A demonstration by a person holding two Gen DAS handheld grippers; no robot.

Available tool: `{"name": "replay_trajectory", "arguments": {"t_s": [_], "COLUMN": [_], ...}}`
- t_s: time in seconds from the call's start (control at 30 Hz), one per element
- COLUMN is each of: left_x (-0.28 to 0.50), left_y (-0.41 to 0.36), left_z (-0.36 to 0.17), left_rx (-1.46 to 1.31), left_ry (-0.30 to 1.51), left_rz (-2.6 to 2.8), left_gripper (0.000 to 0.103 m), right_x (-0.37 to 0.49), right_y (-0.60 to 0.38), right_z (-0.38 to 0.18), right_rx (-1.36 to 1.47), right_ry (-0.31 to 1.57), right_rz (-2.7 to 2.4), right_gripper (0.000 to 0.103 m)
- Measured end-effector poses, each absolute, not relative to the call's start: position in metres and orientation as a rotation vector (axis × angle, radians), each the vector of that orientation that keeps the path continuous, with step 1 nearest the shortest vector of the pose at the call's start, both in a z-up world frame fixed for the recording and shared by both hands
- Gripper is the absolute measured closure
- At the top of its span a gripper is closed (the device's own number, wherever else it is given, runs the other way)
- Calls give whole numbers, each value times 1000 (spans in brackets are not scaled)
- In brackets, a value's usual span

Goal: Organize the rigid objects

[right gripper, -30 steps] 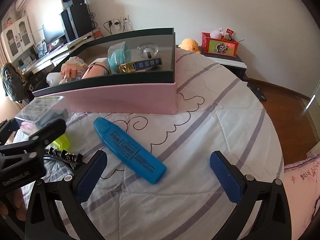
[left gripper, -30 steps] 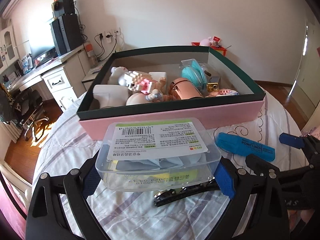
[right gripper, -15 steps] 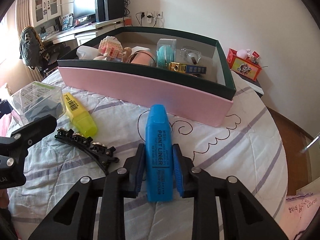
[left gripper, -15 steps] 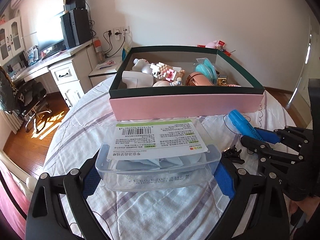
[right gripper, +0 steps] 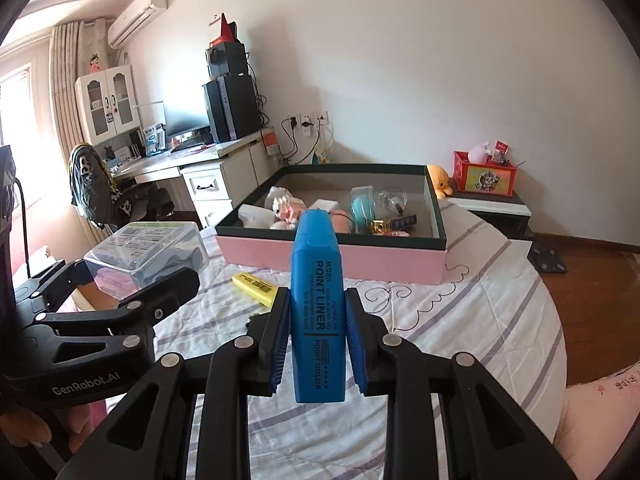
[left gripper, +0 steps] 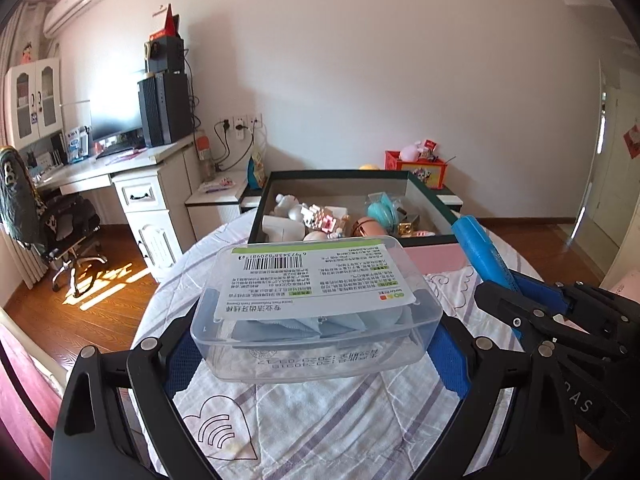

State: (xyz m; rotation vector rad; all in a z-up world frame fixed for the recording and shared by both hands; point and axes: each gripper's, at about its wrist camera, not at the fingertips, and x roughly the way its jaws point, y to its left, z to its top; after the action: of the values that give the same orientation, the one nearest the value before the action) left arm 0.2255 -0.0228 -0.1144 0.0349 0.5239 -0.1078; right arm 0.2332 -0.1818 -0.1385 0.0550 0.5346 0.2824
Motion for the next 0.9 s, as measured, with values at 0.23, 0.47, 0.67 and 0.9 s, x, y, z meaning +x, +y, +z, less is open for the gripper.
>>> {"name": "replay_trajectory", "arguments": {"t_s": [0.23,0.47,0.67,0.9], "left_x": [185,155,146,156], "left_y": [-15,-10,-3,-3], "left_z": [-82,-63,-56,-60], "left_rx": [26,32,32,46], "left_ry": [410,332,298,301], "left_rz": [-73,-46,-30,-12], "left_gripper": [8,8,8,8], "right_x": [195,172,165,178], "right_y": [-172,-163,-156,-153], "right_z": [-100,-79,-70,-74], "right_rx": [24,3,-8,-7], "right_ry": [425,377,355,366], "right_rz": [279,288,301,312], "right_gripper": [76,76,76,76]}}
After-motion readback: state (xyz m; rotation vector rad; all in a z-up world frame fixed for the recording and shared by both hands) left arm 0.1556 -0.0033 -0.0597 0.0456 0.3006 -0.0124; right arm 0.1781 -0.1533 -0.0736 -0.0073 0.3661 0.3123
